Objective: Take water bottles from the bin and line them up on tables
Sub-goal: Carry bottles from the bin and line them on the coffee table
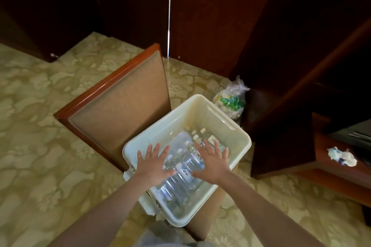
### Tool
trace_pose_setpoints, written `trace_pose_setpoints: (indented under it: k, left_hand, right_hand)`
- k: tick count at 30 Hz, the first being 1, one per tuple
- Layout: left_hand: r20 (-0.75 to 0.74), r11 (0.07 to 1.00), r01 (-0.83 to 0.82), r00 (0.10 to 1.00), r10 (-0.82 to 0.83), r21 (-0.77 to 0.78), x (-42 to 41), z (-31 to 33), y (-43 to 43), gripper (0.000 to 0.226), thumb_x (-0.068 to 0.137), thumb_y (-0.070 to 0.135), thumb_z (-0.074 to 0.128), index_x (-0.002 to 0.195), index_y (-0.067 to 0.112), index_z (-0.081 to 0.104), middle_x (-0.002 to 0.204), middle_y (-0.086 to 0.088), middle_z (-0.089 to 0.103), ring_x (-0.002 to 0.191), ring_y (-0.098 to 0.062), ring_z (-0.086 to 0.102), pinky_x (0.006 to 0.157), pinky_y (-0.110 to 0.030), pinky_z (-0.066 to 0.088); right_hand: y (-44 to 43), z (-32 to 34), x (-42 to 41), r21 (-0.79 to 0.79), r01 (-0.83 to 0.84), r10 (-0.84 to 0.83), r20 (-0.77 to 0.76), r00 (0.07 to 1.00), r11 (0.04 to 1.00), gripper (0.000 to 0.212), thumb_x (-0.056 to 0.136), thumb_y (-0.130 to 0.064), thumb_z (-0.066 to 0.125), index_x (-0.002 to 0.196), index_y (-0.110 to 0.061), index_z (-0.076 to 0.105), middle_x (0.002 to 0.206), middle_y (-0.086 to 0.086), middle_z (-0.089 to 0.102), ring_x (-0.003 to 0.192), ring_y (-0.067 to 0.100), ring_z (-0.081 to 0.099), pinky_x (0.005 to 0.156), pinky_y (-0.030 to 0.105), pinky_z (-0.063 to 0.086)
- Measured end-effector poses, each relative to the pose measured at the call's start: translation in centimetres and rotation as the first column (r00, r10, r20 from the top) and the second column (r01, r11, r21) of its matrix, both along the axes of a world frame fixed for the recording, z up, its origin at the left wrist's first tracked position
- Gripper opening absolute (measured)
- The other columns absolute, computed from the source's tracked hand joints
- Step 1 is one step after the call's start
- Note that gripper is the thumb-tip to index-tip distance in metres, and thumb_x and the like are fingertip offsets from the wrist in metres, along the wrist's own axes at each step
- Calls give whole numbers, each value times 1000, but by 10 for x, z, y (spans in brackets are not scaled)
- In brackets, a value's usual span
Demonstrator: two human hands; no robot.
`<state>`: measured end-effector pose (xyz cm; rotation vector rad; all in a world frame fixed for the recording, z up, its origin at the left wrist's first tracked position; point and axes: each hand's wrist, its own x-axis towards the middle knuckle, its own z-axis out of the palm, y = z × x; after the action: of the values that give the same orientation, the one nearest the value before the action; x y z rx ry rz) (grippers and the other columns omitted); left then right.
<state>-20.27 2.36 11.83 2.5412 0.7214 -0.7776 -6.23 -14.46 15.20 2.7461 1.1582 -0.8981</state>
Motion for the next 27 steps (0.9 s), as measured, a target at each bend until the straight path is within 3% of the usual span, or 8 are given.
trace_pose_setpoints:
  k: [10, 18, 27]
  left_hand:
    - [31, 980, -194, 980, 195, -54, -10, -15, 0, 90, 89, 71, 39, 153, 36, -14, 162, -3, -20, 148, -27, -23, 116, -57, -13]
    - [65, 911, -404, 910, 410, -88, 6, -28, -16, 89, 90, 65, 45, 155, 33, -8, 164, -5, -12, 149, -26, -19, 117, -53, -13]
    - [18, 758, -644, 761, 649, -108, 37, -69, -26, 93, 90, 58, 54, 155, 29, -6, 165, -6, -4, 152, -24, -3, 123, -43, 10]
  right_hand:
    - [39, -9, 26, -74, -196, 195, -31, 980, 978, 100, 83, -58, 64, 158, -38, 0, 167, -1, -10, 150, 31, -22, 117, 61, -15]
    - [66, -30, 64, -92, -402, 393, -96, 914, 911, 97, 84, -56, 65, 158, -39, 4, 167, 0, -7, 152, 31, -17, 118, 61, -11]
    - [106, -97, 118, -51, -647, 616, -257, 745, 761, 97, 85, -59, 65, 158, -39, 5, 167, -1, -5, 152, 29, -17, 117, 60, -12]
